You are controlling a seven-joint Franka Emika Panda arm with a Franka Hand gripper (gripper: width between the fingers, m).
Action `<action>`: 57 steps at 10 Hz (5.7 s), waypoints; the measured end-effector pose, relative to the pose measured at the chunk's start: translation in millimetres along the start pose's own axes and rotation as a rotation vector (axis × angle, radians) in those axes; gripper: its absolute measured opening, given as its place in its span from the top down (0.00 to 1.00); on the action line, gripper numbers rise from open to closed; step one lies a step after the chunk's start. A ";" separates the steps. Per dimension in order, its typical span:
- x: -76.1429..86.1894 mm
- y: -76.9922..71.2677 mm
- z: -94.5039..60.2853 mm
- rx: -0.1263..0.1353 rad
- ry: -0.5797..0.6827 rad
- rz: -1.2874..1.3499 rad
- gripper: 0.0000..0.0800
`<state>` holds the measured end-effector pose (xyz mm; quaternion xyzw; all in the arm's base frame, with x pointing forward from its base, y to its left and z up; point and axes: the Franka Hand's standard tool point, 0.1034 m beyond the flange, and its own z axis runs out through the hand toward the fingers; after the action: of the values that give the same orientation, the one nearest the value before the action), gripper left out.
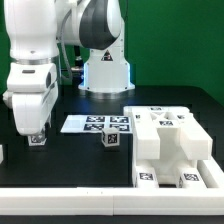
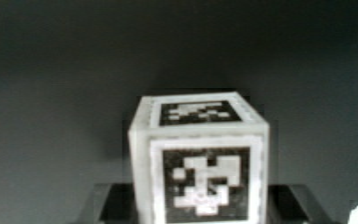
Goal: Assemble chair
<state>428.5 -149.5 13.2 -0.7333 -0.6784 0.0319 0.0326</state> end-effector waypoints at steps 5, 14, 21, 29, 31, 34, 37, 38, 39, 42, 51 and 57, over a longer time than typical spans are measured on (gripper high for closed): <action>-0.4 9.3 -18.8 -0.014 -0.006 0.241 0.28; 7.0 19.6 -32.3 0.034 0.002 1.215 0.19; -8.2 9.0 -15.8 0.085 -0.009 1.752 0.19; -11.0 14.6 -19.3 0.457 -0.220 1.627 0.19; -5.0 12.6 -16.4 0.580 -0.293 1.598 0.19; -18.7 24.2 -12.5 0.767 -0.462 1.513 0.19; -22.4 34.9 -7.8 0.825 -0.535 1.483 0.19; -22.5 34.8 -7.6 0.825 -0.535 1.483 0.19; -22.5 32.5 -7.0 0.831 -0.548 1.494 0.19; -20.2 16.5 4.2 0.846 -0.593 1.536 0.19; -6.0 21.2 -5.0 0.805 -0.569 1.539 0.65; 41.8 60.5 -106.8 0.442 -0.270 1.524 0.65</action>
Offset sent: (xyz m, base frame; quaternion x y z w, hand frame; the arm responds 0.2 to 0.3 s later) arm 0.0051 -0.0148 0.0224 -0.0344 -0.0471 0.0467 0.9972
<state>501.5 -113.1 113.9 -0.9609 0.0323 0.2673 0.0639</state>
